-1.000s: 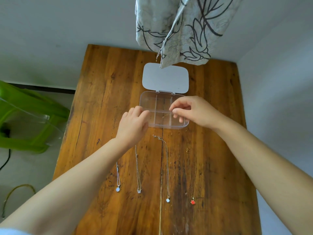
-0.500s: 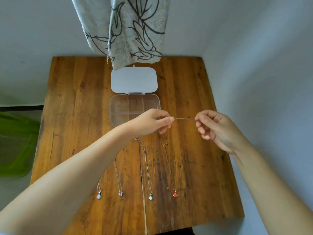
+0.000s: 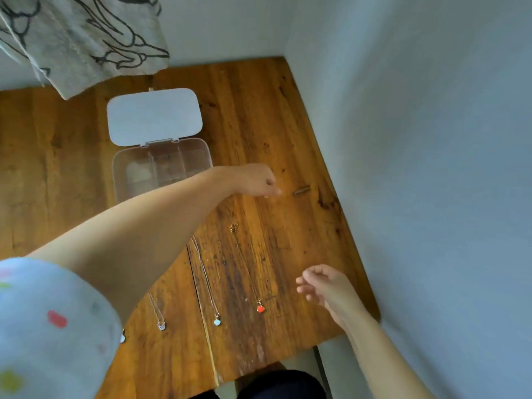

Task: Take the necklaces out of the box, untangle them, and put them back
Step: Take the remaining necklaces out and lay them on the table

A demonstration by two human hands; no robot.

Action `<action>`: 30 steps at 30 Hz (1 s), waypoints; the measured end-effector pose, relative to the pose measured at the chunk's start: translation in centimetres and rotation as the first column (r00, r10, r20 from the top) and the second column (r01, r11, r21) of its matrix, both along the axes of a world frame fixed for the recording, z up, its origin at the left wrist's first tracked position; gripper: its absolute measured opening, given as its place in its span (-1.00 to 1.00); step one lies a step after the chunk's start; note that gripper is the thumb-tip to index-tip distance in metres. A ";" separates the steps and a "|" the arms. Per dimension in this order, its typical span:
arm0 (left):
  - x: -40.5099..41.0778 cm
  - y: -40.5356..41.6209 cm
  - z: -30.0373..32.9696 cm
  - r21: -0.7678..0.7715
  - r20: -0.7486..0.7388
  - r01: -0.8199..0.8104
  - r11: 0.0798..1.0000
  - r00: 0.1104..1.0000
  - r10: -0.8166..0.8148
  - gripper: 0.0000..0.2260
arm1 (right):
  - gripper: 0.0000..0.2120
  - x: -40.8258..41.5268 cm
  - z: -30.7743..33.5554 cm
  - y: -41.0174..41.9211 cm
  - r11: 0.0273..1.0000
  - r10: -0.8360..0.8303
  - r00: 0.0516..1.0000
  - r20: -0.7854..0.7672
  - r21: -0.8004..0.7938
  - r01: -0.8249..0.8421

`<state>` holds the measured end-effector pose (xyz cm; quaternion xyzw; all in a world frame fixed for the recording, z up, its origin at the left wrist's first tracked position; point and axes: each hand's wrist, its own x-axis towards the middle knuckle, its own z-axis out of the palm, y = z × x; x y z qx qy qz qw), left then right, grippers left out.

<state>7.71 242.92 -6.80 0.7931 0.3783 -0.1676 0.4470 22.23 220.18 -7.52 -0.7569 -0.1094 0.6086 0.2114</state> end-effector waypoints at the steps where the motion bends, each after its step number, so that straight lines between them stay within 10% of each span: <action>1: 0.6 -0.3 -0.9 0.092 -0.065 0.073 0.993 0.996 -0.067 -0.69 | -0.89 -0.5 -0.5 -0.4 1.000 -0.002 1.000 0.031 -0.021 0.002; 13: 2.4 -4.7 -5.9 0.581 -0.274 0.381 0.720 0.924 -0.268 -0.69 | -0.86 -2.4 -2.2 -3.1 0.996 0.085 0.971 0.222 -0.051 -0.075; 25: -1.9 -6.1 -4.8 0.614 -0.132 0.198 0.764 0.980 -0.148 -0.68 | -0.62 0.0 -0.7 -1.9 0.987 0.161 0.896 0.413 -0.089 -0.136; 30: -10.1 -9.4 -2.2 0.587 0.094 -0.134 0.799 0.991 0.098 -0.77 | -0.69 -2.9 1.2 2.4 0.931 0.311 0.841 0.444 0.037 -0.363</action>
